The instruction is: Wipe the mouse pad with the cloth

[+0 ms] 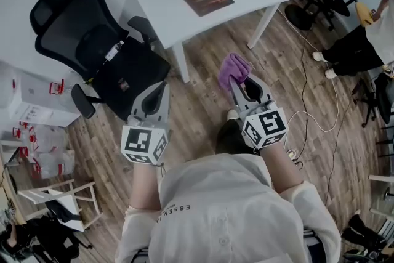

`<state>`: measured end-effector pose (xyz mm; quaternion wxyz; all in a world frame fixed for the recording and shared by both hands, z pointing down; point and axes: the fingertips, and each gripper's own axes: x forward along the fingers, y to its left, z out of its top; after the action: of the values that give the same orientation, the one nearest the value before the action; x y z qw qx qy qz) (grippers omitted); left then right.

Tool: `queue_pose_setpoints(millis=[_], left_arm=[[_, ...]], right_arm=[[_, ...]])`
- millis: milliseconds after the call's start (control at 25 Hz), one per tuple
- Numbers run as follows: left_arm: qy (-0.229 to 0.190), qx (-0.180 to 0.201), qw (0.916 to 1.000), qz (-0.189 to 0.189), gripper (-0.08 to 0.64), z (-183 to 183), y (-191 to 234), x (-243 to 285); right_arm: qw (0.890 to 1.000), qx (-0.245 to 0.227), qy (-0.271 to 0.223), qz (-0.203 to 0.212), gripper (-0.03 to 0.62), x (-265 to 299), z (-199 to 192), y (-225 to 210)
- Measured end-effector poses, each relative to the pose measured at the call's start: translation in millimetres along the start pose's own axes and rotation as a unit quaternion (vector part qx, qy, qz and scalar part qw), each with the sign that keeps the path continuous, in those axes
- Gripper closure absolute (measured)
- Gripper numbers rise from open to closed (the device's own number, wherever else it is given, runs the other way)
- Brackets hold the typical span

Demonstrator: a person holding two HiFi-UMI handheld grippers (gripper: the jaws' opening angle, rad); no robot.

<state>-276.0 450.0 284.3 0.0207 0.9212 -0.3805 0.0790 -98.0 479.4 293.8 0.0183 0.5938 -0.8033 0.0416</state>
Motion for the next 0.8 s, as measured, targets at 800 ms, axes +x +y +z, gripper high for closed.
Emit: queue_pose_setpoints(millis=[800], left_arm=[[0.008,-0.049,0.9902,0.131,0.560,55,36,290]], right_arm=[[0.981,-0.017,0.107,0.161,0.494,219,-2,-248]])
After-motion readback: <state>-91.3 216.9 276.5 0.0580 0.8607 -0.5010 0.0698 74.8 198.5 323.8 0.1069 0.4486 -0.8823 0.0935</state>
